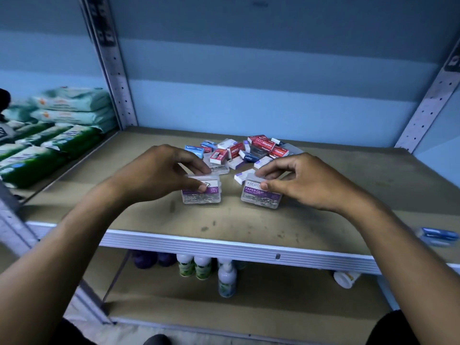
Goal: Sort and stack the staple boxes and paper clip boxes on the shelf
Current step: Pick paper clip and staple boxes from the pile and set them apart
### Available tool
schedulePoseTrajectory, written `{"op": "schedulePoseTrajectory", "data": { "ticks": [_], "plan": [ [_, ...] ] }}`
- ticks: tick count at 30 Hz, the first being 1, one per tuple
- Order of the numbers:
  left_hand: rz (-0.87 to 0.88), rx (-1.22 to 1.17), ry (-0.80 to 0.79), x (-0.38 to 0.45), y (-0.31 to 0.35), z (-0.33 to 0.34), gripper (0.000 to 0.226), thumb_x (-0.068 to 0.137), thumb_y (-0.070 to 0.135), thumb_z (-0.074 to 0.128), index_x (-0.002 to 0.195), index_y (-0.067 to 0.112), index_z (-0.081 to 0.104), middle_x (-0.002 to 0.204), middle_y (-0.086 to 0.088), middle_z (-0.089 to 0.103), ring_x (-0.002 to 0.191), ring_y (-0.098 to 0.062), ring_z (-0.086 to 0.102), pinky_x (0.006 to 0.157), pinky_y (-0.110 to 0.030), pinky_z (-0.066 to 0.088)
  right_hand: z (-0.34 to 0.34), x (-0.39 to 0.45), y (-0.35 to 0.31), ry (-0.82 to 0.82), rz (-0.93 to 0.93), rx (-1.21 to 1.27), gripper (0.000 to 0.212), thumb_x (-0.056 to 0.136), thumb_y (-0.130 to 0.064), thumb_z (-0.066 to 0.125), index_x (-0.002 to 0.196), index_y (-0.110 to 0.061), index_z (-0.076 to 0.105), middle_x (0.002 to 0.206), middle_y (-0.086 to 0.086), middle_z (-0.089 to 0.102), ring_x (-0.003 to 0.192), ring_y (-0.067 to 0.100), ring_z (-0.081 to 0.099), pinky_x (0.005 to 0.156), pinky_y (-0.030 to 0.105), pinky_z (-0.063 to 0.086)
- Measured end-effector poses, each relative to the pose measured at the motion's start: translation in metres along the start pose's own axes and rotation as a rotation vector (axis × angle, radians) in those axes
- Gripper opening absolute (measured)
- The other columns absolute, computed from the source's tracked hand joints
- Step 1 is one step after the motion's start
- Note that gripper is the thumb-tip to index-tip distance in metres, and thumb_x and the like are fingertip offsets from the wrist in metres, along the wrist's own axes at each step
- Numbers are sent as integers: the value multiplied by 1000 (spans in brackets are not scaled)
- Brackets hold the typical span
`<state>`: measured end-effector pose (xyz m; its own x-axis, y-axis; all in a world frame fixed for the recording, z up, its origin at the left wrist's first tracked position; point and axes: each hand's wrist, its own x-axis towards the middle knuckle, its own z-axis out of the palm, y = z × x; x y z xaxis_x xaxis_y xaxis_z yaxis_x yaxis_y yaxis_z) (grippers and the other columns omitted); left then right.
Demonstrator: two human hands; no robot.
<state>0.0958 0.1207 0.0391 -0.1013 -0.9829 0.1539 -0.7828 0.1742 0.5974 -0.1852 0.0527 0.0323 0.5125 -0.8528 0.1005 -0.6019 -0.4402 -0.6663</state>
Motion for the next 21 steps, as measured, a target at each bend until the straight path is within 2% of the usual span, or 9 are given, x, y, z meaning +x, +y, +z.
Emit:
{"op": "schedulePoseTrajectory", "data": {
  "ticks": [3, 7, 9, 11, 16, 21],
  "plan": [
    [-27, 34, 9, -18, -19, -16, 26, 72, 32, 82, 97, 34, 75, 98, 21, 73, 83, -5, 70, 86, -31, 56, 18, 9, -17, -28, -44, 24, 23, 84, -30, 79, 107, -30, 75, 96, -10, 74, 89, 5, 69, 84, 21, 50],
    [-48, 52, 36, -40, -41, -32, 26, 76, 29, 80, 101, 36, 75, 100, 24, 73, 87, -3, 70, 88, -32, 55, 42, 21, -36, -54, -129, 36, 24, 84, -27, 80, 108, -26, 76, 94, -12, 75, 90, -3, 68, 80, 9, 47],
    [-53, 64, 31, -49, -50, -38, 27, 78, 29, 79, 104, 37, 74, 103, 25, 72, 91, -2, 69, 90, -32, 55, 53, 25, -45, -66, -156, 45, 24, 83, -27, 81, 107, -26, 77, 94, -13, 75, 90, -4, 68, 80, 8, 47],
    [-54, 60, 39, -56, -57, -42, 28, 78, 31, 78, 104, 38, 74, 104, 26, 71, 95, -2, 68, 93, -34, 54, 64, 28, -54, -82, -180, 39, 24, 82, -28, 81, 106, -27, 78, 93, -13, 75, 89, -5, 68, 80, 9, 48],
    [-29, 57, 45, -66, -66, -46, 31, 76, 33, 78, 107, 36, 74, 107, 25, 71, 101, 3, 66, 94, -34, 54, 83, 35, -69, -126, -216, 24, 25, 81, -31, 82, 105, -27, 78, 92, -12, 75, 90, 4, 70, 86, 23, 56],
    [-16, 51, 66, -68, -70, -45, 32, 76, 30, 79, 107, 34, 74, 106, 23, 71, 99, 5, 65, 94, -32, 54, 88, 37, -75, -145, -237, 10, 27, 79, -32, 83, 106, -28, 78, 91, -13, 75, 88, -1, 69, 84, 18, 55]
  ]
}}
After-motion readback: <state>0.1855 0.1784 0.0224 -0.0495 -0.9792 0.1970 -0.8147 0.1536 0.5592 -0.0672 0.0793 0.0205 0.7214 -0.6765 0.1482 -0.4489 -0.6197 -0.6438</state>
